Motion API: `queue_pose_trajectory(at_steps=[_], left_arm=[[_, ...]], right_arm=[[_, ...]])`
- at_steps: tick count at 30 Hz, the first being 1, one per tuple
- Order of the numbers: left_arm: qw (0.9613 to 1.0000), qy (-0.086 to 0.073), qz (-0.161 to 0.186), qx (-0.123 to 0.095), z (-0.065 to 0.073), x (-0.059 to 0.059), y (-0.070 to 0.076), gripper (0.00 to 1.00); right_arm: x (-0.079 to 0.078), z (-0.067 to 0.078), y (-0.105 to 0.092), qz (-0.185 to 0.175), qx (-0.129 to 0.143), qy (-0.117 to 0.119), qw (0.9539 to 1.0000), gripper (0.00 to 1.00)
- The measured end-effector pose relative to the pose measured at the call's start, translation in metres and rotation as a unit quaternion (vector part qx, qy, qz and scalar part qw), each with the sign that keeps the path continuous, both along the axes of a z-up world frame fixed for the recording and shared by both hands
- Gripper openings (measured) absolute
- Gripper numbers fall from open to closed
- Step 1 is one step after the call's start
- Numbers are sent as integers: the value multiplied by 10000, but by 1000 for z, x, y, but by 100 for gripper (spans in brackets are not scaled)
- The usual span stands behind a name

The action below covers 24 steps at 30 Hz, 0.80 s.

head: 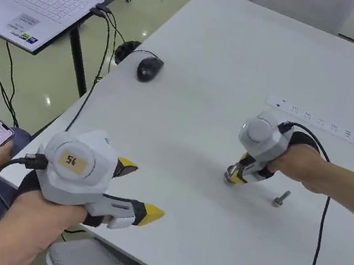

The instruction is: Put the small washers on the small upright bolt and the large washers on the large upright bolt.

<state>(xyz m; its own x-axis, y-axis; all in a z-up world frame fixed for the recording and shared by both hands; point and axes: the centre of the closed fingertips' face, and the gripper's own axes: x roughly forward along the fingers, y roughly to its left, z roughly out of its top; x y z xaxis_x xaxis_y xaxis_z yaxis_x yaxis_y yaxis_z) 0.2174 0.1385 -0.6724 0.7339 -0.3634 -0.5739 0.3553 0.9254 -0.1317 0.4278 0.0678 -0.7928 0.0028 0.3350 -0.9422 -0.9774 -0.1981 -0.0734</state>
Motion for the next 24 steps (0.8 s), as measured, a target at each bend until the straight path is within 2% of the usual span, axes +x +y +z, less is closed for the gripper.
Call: queue_pose_trajectory(at_steps=[4, 16, 21, 24], left_arm=[[10000, 1, -13, -5, 0, 1, -1, 57], [10000, -5, -85, 33, 2, 2, -3, 57], [9999, -20, -96, 61, 3, 2, -3, 57], [9999, -20, -102, 79, 3, 3, -2, 57]], right_arm=[[0, -8, -2, -67, -50, -54, 10000, 23], [-1, -17, -3, -276, -63, 9, 9996, 24], [-1, -13, -5, -362, 41, 5, 9993, 25], [-3, -10, -8, -469, 153, 91, 9987, 25]])
